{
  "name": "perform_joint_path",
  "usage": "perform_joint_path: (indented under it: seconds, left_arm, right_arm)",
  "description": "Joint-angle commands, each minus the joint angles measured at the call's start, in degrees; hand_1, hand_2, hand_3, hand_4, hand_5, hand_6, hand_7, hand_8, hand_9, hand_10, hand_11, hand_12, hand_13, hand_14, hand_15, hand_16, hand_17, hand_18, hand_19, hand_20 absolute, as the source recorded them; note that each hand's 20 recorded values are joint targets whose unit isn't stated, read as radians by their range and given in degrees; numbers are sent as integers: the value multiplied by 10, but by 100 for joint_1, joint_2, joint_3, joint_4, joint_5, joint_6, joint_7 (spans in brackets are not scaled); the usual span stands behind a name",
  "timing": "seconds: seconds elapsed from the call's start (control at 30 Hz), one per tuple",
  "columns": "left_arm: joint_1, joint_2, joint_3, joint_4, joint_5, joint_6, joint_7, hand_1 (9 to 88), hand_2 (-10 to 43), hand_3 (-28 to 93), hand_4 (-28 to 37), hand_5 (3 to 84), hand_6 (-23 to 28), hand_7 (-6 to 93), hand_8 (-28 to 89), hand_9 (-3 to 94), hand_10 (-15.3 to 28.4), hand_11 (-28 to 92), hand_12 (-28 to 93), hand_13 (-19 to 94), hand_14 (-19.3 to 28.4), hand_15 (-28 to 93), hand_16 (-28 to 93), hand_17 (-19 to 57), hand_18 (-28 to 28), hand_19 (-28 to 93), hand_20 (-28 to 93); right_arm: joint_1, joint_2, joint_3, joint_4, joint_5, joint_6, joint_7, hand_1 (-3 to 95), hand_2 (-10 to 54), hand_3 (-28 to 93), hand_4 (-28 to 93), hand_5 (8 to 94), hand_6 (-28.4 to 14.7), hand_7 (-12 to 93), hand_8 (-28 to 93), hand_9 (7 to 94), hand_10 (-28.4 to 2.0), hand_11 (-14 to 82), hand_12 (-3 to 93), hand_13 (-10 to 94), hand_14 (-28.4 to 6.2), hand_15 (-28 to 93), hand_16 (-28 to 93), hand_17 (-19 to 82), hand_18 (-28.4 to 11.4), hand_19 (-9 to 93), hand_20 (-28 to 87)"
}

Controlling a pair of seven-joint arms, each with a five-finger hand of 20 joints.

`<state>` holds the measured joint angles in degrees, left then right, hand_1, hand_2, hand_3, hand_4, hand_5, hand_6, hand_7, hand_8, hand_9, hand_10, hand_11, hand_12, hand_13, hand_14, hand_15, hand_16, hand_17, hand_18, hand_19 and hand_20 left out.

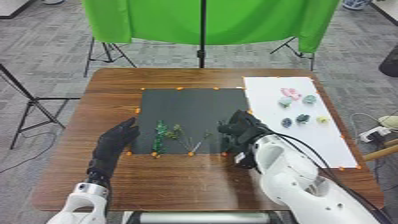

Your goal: Arrange flowers

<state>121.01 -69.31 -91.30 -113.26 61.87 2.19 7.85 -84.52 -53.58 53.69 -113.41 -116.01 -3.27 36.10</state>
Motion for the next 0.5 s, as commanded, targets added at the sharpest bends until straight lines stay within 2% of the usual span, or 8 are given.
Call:
perform_joint_path:
  seconds: [0.03,0.33,0.5]
  left_arm:
    - [137,-69,105,100,13,-69,-182,250,-9,642,-232,415,27,107,-53,402,120,145,148,297,164,175,30,26,130,41,196]
    - [115,-70,119,106,23,-93,-173,250,-8,642,-231,415,27,107,-53,402,121,146,148,298,165,175,31,26,130,41,196]
    - [92,-78,127,114,25,-98,-153,250,-9,643,-232,415,28,107,-53,402,121,146,148,297,165,175,31,26,130,42,196]
  right_arm:
    - [56,-73,-111,95,-13,-131,-28,269,33,639,-78,760,-39,153,-58,899,-133,418,289,922,-42,622,363,677,-138,932,650]
    - [241,-206,-309,91,-13,-54,-122,268,34,635,-78,757,-40,148,-58,898,-134,417,289,920,-44,622,362,674,-139,932,648]
    - [163,-147,-92,-54,-127,-8,-127,267,36,630,-78,756,-40,148,-57,897,-135,416,289,919,-45,622,362,674,-139,932,645]
